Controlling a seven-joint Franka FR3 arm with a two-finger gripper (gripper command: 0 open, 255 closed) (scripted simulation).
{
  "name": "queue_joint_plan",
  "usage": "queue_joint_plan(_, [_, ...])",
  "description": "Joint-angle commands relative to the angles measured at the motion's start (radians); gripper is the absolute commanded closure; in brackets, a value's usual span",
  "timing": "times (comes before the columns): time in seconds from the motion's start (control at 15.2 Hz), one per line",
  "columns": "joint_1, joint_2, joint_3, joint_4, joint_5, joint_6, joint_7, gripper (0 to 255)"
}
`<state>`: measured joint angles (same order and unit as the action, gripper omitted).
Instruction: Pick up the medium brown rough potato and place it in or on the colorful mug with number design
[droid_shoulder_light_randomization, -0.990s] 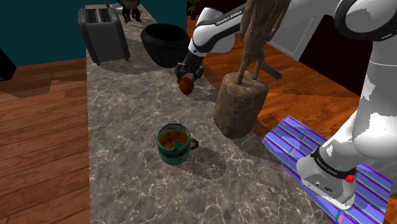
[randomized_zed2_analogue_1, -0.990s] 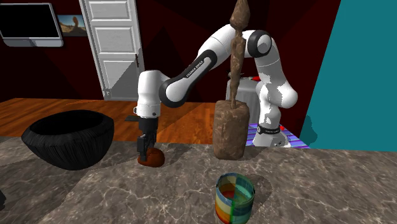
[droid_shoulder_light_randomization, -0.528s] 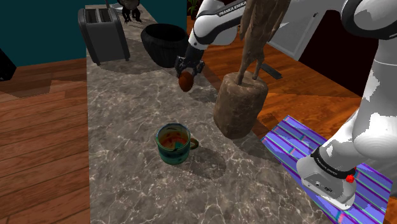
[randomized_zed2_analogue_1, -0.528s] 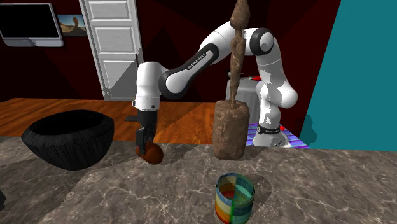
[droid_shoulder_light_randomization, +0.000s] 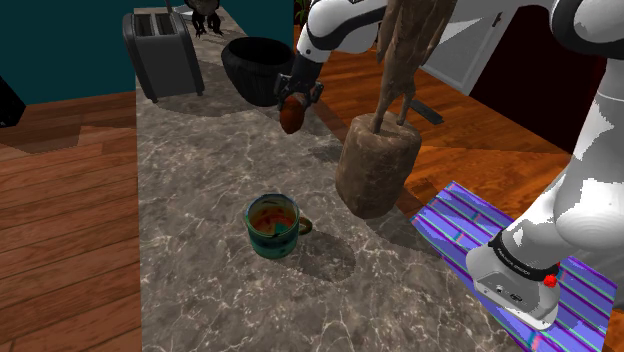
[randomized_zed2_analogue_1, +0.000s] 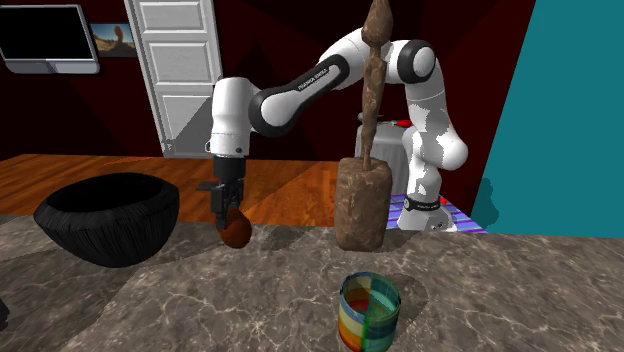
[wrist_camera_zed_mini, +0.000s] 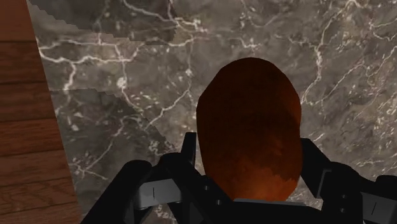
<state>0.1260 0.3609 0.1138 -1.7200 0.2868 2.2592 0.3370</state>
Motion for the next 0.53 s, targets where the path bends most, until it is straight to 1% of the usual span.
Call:
queue_joint_plan(0.0, [0.0, -0.008, -0.001, 0.015, -0.004, -0.023, 0.007, 255])
queue_joint_plan(0.46, [-0.001, -0.036, -0.004, 0.069, -0.015, -0.103, 0.03, 255])
